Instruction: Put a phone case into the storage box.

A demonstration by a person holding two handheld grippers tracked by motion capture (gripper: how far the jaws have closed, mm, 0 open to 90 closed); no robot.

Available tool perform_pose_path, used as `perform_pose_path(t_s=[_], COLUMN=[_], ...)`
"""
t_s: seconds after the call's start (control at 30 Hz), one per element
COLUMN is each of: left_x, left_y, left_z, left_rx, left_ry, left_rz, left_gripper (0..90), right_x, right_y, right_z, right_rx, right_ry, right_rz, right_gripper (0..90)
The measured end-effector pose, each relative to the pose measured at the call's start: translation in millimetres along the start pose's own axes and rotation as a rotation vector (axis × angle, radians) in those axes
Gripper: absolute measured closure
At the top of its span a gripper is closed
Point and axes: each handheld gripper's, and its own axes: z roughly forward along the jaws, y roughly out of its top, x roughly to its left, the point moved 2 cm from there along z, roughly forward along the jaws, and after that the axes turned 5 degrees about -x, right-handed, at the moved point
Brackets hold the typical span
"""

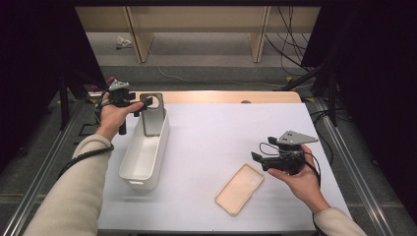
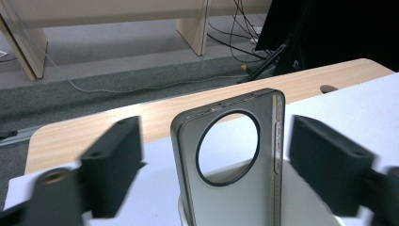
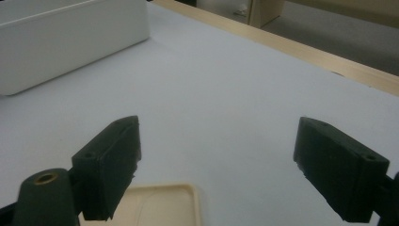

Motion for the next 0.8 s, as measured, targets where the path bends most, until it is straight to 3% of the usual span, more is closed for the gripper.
perform_pose_path(t_s=[0.17,0.37,0.53,0.7,0.8], left_x=[-1.3,-5.6,-17.1,-33.1,-42.9], left_y=[1.1,2.7,-3.3,-12.0,-19.8], left_z=[-11.7,-28.8,-46.1,-67.3,-75.5], left_rx=[0.006,0.0,0.011,0.004,0.04], left_ry=[-0.022,0.009,-0.013,-0.039,-0.033], left_rz=[0.024,0.025,0.047,0.061,0.073], left_gripper=[17.9,8.1,0.0,0.0,0.0], right_x=[-0.1,-1.2,-3.6,-5.0,-5.1], right_y=[-0.2,-0.8,-3.5,-4.8,-5.6], right_z=[-0.1,0.0,0.9,1.9,2.4], right_rx=[0.004,0.016,0.05,0.067,0.081], right_ry=[-0.002,-0.008,-0.018,-0.022,-0.018], right_rz=[0.005,0.012,0.028,0.037,0.033], right_gripper=[16.2,16.2,16.2,16.2,16.2])
